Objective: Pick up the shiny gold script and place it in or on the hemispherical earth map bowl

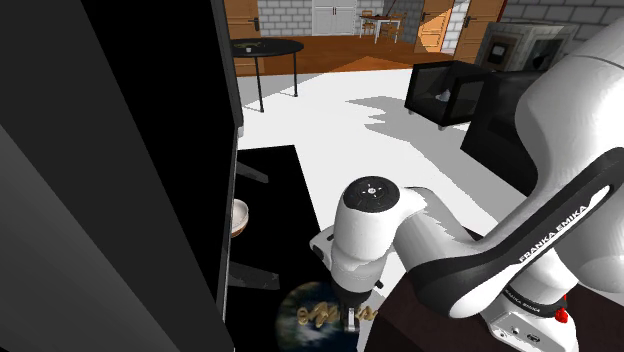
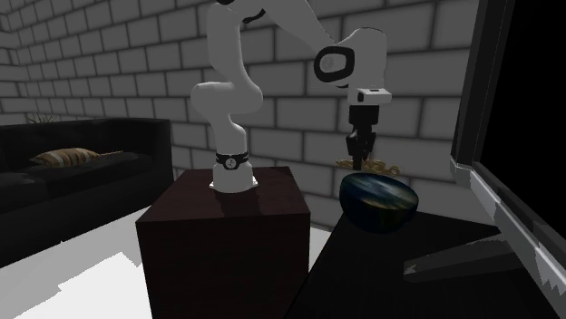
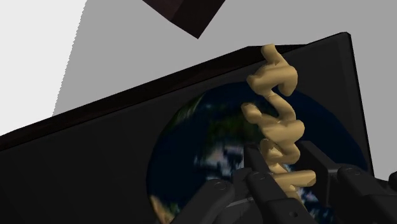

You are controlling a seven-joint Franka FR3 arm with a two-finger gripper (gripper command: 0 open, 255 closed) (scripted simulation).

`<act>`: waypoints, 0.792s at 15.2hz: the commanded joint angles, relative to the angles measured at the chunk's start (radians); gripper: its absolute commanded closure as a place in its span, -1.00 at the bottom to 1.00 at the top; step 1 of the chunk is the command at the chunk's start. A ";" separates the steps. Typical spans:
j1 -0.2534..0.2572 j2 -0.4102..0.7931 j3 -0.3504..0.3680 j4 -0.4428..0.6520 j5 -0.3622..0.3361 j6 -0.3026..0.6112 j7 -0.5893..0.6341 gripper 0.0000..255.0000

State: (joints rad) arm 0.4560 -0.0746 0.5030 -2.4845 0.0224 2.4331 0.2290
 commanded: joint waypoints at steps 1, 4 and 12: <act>0.000 0.000 0.000 0.000 0.000 0.000 0.000 1.00; 0.000 0.000 0.000 0.000 0.000 0.000 0.000 -1.00; 0.011 -0.104 -0.014 0.046 0.061 -0.140 -0.046 -1.00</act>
State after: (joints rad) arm 0.4654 -0.1699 0.4905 -2.4423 0.0782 2.3067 0.1867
